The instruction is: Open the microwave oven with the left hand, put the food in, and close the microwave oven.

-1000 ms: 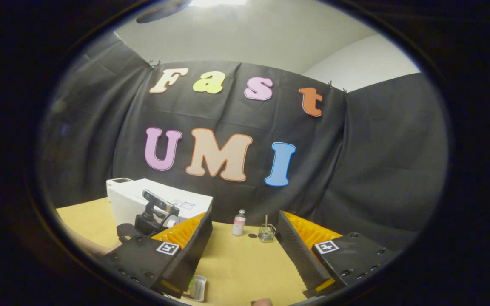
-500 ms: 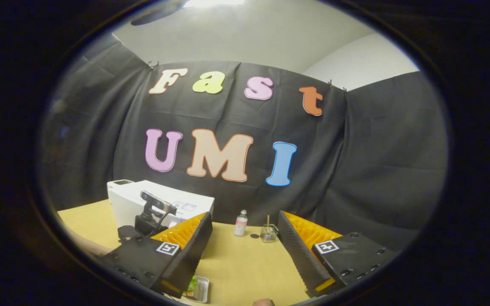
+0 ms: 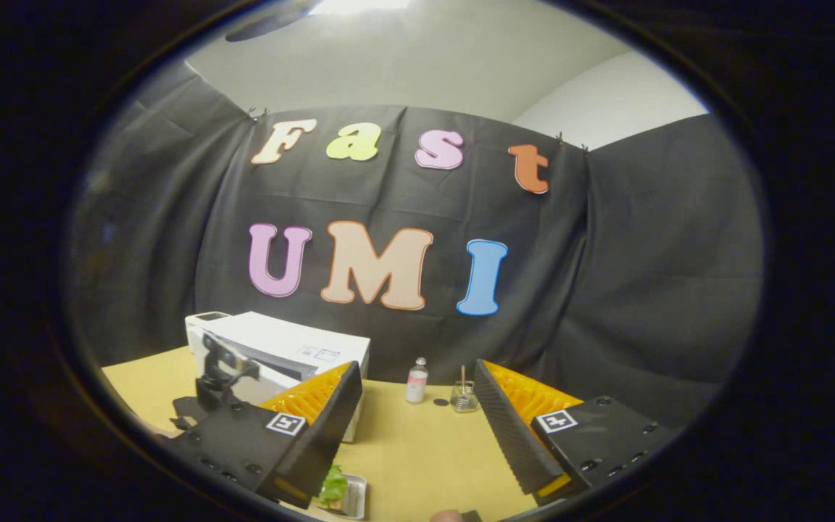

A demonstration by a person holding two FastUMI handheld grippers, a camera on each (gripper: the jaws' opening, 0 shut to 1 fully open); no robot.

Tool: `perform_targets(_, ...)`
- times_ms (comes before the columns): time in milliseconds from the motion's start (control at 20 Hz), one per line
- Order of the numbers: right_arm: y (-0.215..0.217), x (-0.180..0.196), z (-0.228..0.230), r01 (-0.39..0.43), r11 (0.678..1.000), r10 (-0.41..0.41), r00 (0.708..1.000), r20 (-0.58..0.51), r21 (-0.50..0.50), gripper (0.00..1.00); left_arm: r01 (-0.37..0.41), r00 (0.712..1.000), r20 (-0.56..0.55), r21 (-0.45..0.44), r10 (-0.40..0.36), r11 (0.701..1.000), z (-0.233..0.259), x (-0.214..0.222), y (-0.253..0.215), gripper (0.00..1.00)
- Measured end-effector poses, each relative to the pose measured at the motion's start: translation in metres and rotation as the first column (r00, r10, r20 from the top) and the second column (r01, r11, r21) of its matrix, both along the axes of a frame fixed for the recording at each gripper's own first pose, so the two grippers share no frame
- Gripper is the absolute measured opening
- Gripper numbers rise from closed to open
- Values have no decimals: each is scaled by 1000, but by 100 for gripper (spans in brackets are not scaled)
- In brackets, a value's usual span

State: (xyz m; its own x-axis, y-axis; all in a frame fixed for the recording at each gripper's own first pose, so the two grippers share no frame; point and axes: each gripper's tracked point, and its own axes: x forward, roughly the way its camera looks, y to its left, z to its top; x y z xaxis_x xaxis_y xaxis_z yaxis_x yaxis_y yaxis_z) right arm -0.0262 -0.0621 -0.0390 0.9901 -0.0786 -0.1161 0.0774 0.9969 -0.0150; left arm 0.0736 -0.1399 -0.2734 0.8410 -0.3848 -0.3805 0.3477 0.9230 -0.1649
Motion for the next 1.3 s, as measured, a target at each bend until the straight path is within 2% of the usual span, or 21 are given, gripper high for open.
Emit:
perform_targets(100, 11, 0, -4, -22, 1000, 22, 1000, 0, 10, 95, 50, 999, -17, -10, -50, 999, 0, -23, 10, 8)
perform_targets(150, 16, 0, -9, -32, 999, 32, 999, -5, 11, 99, 66, 998, -22, -16, -66, 998, 3, -35, 17, 7)
perform_targets(300, 32, -3, -23, -59, 998, 59, 998, -21, 27, 95, 81, 996, -38, -15, -81, 997, 6, -67, 41, 9)
perform_targets(450, 51, -10, -47, -83, 994, 88, 994, -66, 76, 96, 67, 996, -62, -41, -70, 997, 7, -88, 63, 8)
perform_targets(650, 75, -24, -77, -137, 985, 147, 984, -105, 100, 96, 28, 997, -77, -16, -29, 999, 8, -109, 91, 10)
perform_targets(900, 86, -38, -135, -148, 982, 169, 965, -200, 116, 95, -30, 995, -98, 11, 31, 999, 8, -125, 119, 11)
perform_targets(950, 88, -40, -144, -153, 981, 176, 960, -217, 116, 99, -44, 994, -100, 20, 45, 999, 8, -128, 124, 12)
perform_targets(1050, 94, -45, -169, -178, 978, 199, 948, -248, 105, 99, -67, 992, -105, 37, 71, 997, 8, -134, 134, 16)
perform_targets(1100, 94, -49, -189, -185, 978, 206, 938, -280, 101, 96, -74, 991, -109, 44, 79, 996, 7, -135, 137, 15)
perform_targets(1300, 97, -72, -252, -207, 975, 223, 884, -412, 84, 96, -106, 986, -125, 55, 112, 993, 5, -140, 148, 16)
